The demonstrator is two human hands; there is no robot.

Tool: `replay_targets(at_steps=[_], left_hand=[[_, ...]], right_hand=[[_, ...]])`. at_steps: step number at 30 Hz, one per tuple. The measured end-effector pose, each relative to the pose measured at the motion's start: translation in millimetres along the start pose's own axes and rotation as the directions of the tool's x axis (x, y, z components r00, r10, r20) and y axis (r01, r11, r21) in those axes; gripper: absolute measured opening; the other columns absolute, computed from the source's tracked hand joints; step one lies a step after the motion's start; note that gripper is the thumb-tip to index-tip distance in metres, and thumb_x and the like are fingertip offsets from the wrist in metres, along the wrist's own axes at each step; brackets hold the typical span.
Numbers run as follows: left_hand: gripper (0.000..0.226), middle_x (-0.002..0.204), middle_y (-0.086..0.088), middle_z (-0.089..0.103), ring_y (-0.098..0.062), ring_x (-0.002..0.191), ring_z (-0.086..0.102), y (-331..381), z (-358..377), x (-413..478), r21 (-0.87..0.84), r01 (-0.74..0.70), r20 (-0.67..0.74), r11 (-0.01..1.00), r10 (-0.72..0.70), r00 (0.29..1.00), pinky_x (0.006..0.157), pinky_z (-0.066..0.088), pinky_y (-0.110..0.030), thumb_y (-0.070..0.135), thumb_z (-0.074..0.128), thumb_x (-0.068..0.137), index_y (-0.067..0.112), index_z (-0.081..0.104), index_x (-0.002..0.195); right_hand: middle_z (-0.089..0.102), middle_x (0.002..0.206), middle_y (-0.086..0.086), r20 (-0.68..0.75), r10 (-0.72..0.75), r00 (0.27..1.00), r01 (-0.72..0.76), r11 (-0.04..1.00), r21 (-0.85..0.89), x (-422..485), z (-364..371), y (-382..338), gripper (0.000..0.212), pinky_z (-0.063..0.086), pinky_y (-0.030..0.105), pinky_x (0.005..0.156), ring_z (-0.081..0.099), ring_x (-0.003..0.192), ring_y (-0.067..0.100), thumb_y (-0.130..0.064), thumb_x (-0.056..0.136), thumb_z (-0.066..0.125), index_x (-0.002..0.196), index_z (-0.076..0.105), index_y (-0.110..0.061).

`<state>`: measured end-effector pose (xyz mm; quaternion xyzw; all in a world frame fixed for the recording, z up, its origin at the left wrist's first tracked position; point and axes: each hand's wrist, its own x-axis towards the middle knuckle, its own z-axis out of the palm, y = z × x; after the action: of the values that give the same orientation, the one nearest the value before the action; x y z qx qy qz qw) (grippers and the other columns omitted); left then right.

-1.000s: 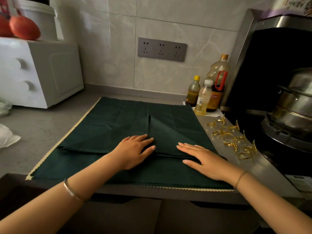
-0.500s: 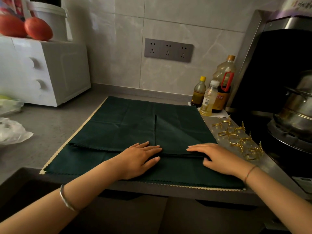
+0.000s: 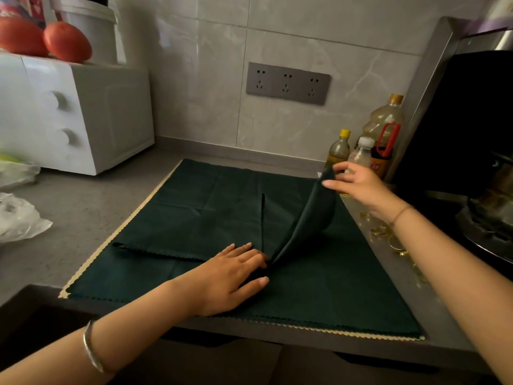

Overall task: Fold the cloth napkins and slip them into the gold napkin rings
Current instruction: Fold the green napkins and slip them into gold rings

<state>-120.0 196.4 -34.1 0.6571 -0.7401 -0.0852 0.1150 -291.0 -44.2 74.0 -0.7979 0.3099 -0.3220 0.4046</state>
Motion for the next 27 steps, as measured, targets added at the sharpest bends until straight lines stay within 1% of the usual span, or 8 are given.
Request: replay_targets(at_steps=[3, 5, 9, 14, 18, 20, 22, 27], left_hand=[[0.056, 0.144, 0.012, 0.038, -0.005, 0.146, 0.005, 3, -1, -2, -0.023, 0.015, 0.012, 1.0, -0.015, 1.0, 0.121, 0.006, -0.034, 0.06, 0.016, 0.094, 0.028, 0.034, 0.135], [0.052, 0.145, 0.013, 0.037, -0.003, 0.146, 0.004, 3, -2, -2, -0.051, 0.026, 0.006, 0.998, -0.026, 1.0, 0.121, 0.004, -0.032, 0.059, 0.019, 0.095, 0.032, 0.028, 0.138], [0.06, 0.153, 0.019, 0.025, 0.001, 0.145, -0.003, 5, -4, 0, -0.064, 0.036, 0.004, 0.997, -0.036, 0.999, 0.118, -0.007, -0.022, 0.06, 0.019, 0.095, 0.04, 0.004, 0.15], [0.063, 0.151, 0.019, 0.02, 0.003, 0.144, -0.006, 1, -2, 4, 0.007, 0.026, 0.007, 1.0, -0.026, 1.0, 0.115, -0.011, -0.018, 0.061, 0.015, 0.094, 0.037, 0.005, 0.152], [0.063, 0.143, 0.02, 0.014, 0.005, 0.14, 0.008, 0, -4, 2, 0.033, 0.024, -0.021, 0.999, -0.023, 0.999, 0.116, -0.009, -0.018, 0.061, 0.016, 0.095, 0.035, 0.011, 0.152], [0.063, 0.153, 0.024, -0.003, 0.004, 0.143, 0.0, 0, -4, 2, 0.026, 0.023, -0.007, 0.999, -0.023, 1.0, 0.118, -0.008, -0.021, 0.063, 0.016, 0.094, 0.036, 0.011, 0.152], [0.065, 0.155, 0.026, -0.013, 0.004, 0.142, -0.015, 0, -3, 4, 0.011, 0.035, 0.047, 0.999, -0.035, 0.998, 0.118, -0.01, -0.025, 0.065, 0.014, 0.092, 0.04, 0.007, 0.151], [0.067, 0.156, 0.026, -0.001, 0.004, 0.141, -0.017, -3, -3, 4, 0.012, 0.035, 0.062, 0.999, -0.036, 0.997, 0.116, -0.013, -0.022, 0.068, 0.014, 0.09, 0.042, -0.002, 0.15]], right_hand=[[0.063, 0.094, 0.007, -0.006, 0.039, 0.999, -0.038, 0.988, 0.151, 30, 40, 11, 0.036, 0.051, 0.009, 0.06, 0.06, 0.077, 0.006, 0.0, 0.081, 0.068, 0.114, 0.055, 0.001], [0.064, 0.094, 0.012, 0.003, 0.065, 0.998, -0.065, 0.981, 0.185, 49, 66, 23, 0.028, 0.053, 0.012, 0.062, 0.062, 0.078, 0.015, 0.0, 0.08, 0.07, 0.104, 0.058, -0.004], [0.062, 0.09, 0.015, 0.04, 0.089, 0.995, -0.094, 0.983, 0.158, 66, 101, 47, 0.025, 0.05, 0.01, 0.063, 0.06, 0.083, 0.02, 0.001, 0.078, 0.072, 0.096, 0.057, -0.006], [0.065, 0.091, 0.01, 0.058, 0.102, 0.993, -0.104, 0.994, 0.034, 74, 119, 72, 0.027, 0.049, 0.013, 0.066, 0.061, 0.082, 0.014, -0.006, 0.076, 0.075, 0.099, 0.062, -0.005], [0.063, 0.088, 0.006, 0.049, 0.043, 0.998, -0.04, 0.998, -0.048, 78, 125, 78, 0.029, 0.049, 0.015, 0.066, 0.058, 0.076, 0.014, -0.007, 0.076, 0.076, 0.1, 0.06, -0.004], [0.061, 0.094, 0.004, 0.059, 0.025, 0.998, -0.02, 0.996, -0.088, 78, 124, 78, 0.03, 0.05, 0.022, 0.072, 0.057, 0.077, 0.014, -0.011, 0.078, 0.075, 0.102, 0.059, -0.009], [0.058, 0.109, 0.0, 0.061, -0.035, 0.997, 0.045, 0.985, -0.166, 75, 119, 72, 0.029, 0.049, 0.025, 0.079, 0.058, 0.089, 0.015, -0.018, 0.083, 0.07, 0.109, 0.058, -0.015], [0.055, 0.125, -0.007, 0.124, -0.265, 0.956, 0.288, 0.926, -0.245, 25, 92, 41, 0.026, 0.037, 0.015, 0.097, 0.049, 0.116, 0.004, -0.02, 0.096, 0.05, 0.119, 0.061, -0.02]])
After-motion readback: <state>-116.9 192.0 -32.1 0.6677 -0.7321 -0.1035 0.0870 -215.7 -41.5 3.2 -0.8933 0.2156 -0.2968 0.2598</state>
